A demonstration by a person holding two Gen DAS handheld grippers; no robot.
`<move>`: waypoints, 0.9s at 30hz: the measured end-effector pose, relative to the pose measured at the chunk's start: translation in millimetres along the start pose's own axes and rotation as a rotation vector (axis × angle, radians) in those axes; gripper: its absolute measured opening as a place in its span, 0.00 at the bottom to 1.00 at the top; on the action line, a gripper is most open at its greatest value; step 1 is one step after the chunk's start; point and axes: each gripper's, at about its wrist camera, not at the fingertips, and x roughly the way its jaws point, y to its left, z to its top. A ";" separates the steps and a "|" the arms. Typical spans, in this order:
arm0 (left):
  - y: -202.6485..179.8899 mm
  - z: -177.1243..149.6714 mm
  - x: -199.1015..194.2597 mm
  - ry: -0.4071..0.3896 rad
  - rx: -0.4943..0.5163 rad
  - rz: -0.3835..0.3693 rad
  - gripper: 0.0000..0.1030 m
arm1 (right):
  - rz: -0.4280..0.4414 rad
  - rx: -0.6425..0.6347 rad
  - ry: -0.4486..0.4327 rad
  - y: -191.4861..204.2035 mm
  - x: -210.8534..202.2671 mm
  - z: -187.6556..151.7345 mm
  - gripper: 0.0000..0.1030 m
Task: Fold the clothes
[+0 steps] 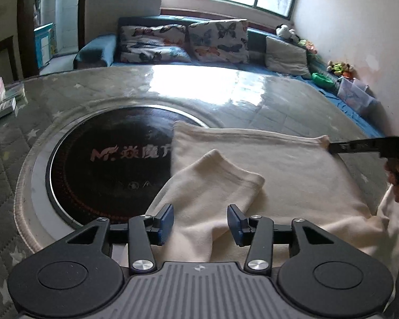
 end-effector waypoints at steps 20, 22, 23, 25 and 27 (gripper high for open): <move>-27.2 1.2 25.2 -0.002 0.138 0.000 0.04 | -0.024 -0.095 0.005 9.5 4.5 24.1 0.18; -18.7 4.4 17.4 -0.032 0.109 0.025 0.04 | -0.027 -0.093 0.009 8.7 2.9 20.3 0.23; -13.7 6.2 12.5 -0.049 0.092 0.039 0.04 | -0.029 -0.092 0.011 8.4 2.3 18.6 0.23; -1.1 8.8 0.3 -0.084 0.060 0.077 0.03 | -0.022 -0.078 0.024 7.4 4.9 17.5 0.23; 16.1 9.3 -14.2 -0.113 0.018 0.132 0.03 | -0.020 -0.073 0.036 6.8 9.2 17.2 0.22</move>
